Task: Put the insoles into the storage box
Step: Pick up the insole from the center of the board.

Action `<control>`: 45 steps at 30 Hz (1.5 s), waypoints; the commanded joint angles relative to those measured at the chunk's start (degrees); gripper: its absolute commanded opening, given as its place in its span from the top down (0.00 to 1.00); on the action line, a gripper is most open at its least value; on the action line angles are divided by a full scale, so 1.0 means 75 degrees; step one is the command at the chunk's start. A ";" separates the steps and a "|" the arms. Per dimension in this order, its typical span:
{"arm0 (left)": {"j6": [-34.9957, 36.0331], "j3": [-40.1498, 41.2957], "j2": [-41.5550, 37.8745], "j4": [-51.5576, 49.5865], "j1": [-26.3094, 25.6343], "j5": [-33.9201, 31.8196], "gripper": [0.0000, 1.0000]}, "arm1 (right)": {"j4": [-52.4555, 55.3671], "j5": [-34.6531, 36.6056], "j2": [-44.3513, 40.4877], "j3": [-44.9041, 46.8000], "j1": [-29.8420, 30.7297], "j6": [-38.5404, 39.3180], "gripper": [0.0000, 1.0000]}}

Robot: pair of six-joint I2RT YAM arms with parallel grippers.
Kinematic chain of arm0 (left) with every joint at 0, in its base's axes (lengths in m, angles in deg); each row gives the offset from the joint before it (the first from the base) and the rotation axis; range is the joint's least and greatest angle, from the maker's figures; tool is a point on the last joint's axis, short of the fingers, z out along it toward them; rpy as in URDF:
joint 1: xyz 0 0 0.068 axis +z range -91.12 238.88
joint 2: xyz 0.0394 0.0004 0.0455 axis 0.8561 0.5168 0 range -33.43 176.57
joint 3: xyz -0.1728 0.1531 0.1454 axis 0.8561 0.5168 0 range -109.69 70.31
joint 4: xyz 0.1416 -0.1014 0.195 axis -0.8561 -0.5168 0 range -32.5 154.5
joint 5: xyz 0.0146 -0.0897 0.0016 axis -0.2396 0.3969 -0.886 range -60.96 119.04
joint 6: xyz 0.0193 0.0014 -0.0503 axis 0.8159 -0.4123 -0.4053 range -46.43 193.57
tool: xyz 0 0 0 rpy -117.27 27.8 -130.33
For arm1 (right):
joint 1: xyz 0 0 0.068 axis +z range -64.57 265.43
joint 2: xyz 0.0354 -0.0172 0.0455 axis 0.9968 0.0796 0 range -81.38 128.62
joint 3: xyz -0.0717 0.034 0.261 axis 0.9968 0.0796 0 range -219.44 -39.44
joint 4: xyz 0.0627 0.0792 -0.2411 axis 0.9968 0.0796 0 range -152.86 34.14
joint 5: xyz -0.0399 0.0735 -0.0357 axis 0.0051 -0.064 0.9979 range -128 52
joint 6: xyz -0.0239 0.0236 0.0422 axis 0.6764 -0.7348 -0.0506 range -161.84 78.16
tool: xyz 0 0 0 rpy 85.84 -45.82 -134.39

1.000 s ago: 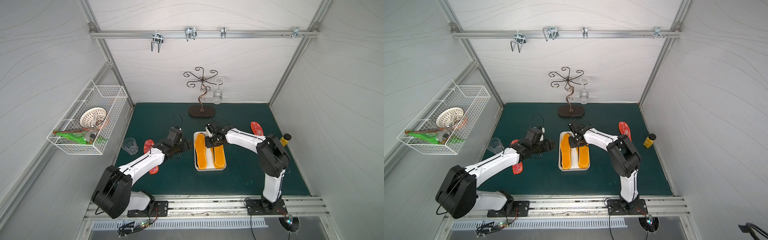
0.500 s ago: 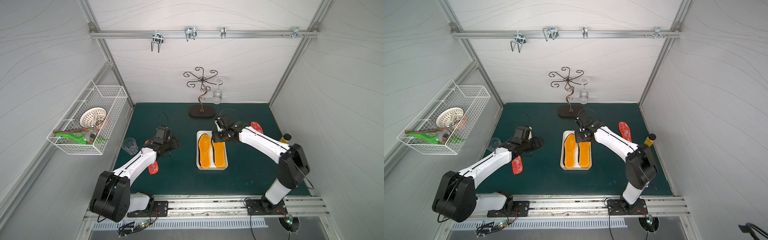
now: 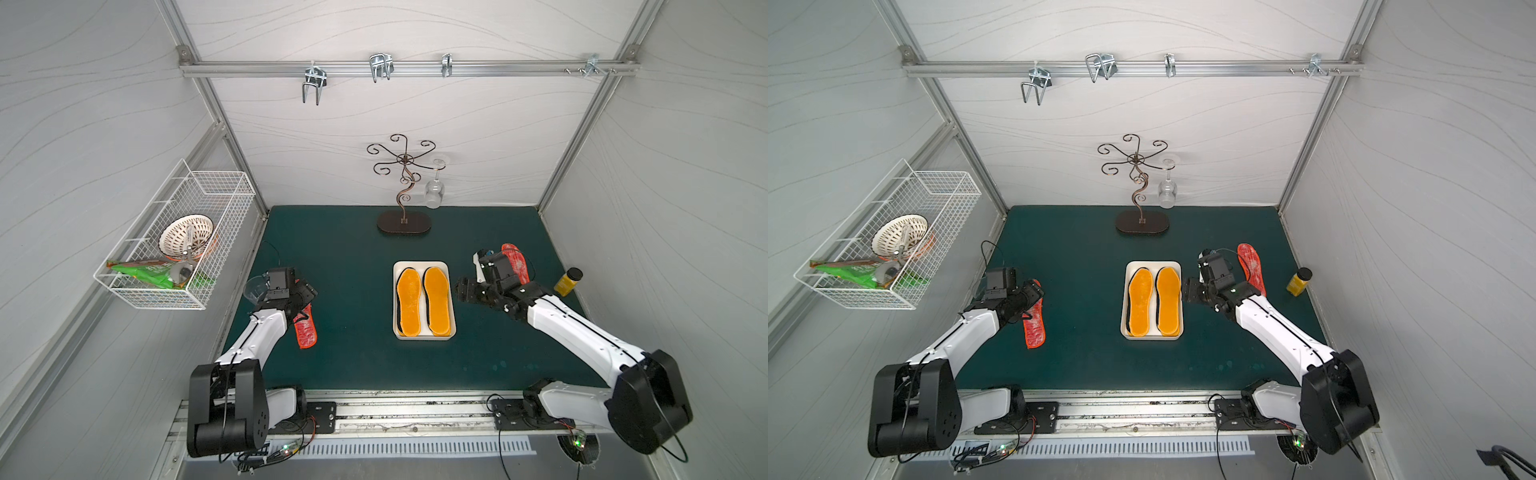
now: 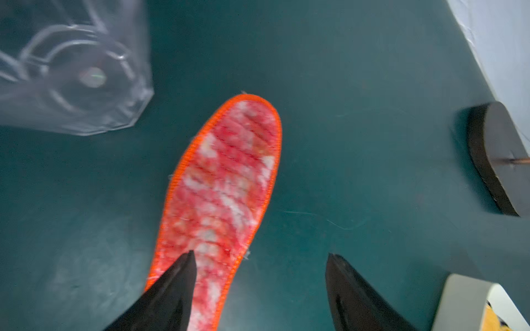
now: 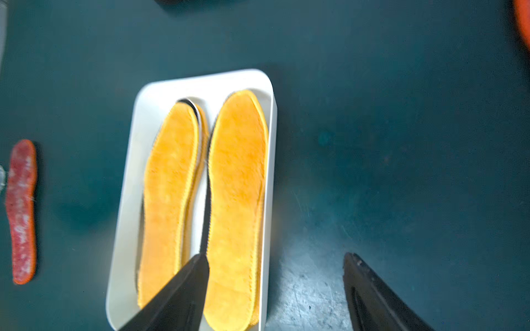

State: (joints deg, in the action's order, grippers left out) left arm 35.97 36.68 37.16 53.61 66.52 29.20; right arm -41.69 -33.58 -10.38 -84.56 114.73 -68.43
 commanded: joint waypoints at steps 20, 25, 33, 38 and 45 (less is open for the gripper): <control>-0.0564 -0.0223 0.1329 0.0779 0.1208 0.0795 0.23 | -0.1660 0.0495 -0.0487 0.0864 0.0242 0.0653 0.14; -0.0585 -0.0102 0.1594 0.0724 0.1187 0.1085 0.26 | -0.1759 0.0299 -0.0473 0.0880 0.0242 0.0540 0.14; -0.0362 -0.0419 0.2103 0.0341 0.0141 0.0643 0.29 | -0.1627 0.0273 -0.0814 0.0941 0.0239 0.0487 0.15; -0.0407 -0.0500 0.2499 0.0525 0.0063 0.0792 0.41 | -0.1663 0.0276 -0.0829 0.0969 0.0242 0.0462 0.15; -0.0715 -0.0380 0.2114 0.0422 -0.0280 0.0922 0.52 | -0.1628 0.0316 -0.0614 0.0901 0.0242 0.0457 0.15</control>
State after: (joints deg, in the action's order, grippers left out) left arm 32.38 32.36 53.71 60.73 65.60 33.47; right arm -53.47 -31.24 -15.65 -77.89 116.18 -64.49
